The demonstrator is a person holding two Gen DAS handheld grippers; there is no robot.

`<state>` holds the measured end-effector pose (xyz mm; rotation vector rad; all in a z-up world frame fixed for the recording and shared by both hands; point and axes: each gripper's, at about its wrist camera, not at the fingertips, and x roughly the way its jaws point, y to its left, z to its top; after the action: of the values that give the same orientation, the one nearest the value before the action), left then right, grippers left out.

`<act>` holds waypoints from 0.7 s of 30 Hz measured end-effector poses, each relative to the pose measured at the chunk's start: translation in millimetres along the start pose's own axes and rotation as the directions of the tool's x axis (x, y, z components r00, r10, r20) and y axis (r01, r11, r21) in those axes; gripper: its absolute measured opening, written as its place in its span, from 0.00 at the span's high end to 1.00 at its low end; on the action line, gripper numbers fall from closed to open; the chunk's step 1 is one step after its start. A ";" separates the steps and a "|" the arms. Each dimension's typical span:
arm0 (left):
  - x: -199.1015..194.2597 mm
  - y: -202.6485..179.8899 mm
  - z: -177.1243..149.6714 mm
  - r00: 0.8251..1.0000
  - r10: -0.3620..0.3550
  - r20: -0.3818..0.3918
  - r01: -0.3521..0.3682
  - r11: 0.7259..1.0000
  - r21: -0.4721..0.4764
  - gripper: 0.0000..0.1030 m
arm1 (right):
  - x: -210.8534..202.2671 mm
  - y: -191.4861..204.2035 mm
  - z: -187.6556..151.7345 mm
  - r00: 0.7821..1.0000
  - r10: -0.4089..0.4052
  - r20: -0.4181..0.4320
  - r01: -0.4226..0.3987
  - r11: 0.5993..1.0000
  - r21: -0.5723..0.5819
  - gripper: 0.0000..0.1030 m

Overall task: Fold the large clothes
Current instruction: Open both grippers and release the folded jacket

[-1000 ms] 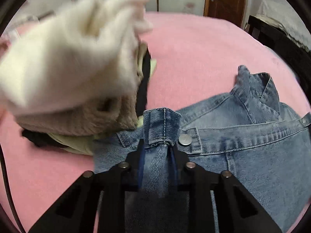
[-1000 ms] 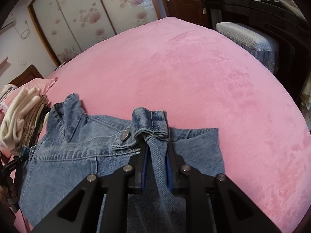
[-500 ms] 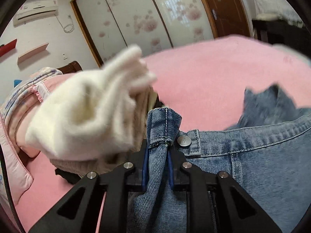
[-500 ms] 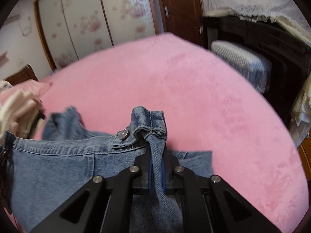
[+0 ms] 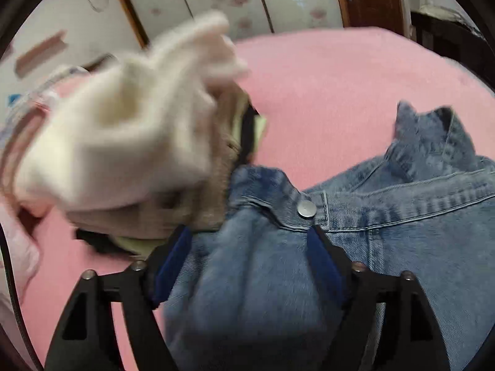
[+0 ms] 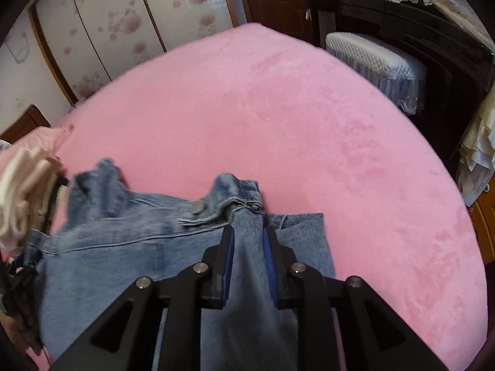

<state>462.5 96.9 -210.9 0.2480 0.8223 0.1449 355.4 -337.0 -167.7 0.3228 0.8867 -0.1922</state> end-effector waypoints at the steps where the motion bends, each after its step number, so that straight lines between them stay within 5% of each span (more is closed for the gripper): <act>1: -17.2 -2.2 -2.2 0.999 0.003 0.034 -0.003 1.000 0.004 0.25 | -10.8 3.2 -2.4 1.000 0.002 0.027 -0.002 1.000 -0.005 0.79; 5: -76.8 -8.8 -17.5 0.991 -0.028 0.131 0.029 1.000 -0.002 0.16 | -53.8 30.5 -23.7 0.991 0.068 0.115 -0.062 0.997 -0.054 0.68; 10: -115.8 -15.9 -66.2 0.992 -0.019 0.125 0.025 0.999 -0.048 0.16 | -65.9 94.4 -92.9 0.981 0.188 0.036 -0.179 0.967 -0.182 0.68; 14: -102.2 -1.5 -118.1 0.998 0.055 0.025 -0.052 0.994 -0.099 0.16 | -57.1 117.7 -150.4 0.996 0.070 0.055 -0.047 0.941 -0.335 0.68; 17: -77.6 21.7 -148.2 0.990 0.114 -0.081 -0.124 0.984 -0.132 0.15 | -51.2 97.2 -168.1 0.998 0.003 0.062 0.019 0.938 -0.347 0.71; 21: -65.7 59.9 -163.4 0.994 0.029 -0.106 -0.055 0.967 -0.250 0.10 | -59.7 42.9 -162.0 0.978 -0.150 0.142 0.186 0.938 -0.291 0.71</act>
<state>295.6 166.3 -255.0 0.0169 0.8909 0.3020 213.3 -237.6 -207.8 -0.0521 0.8127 -0.2274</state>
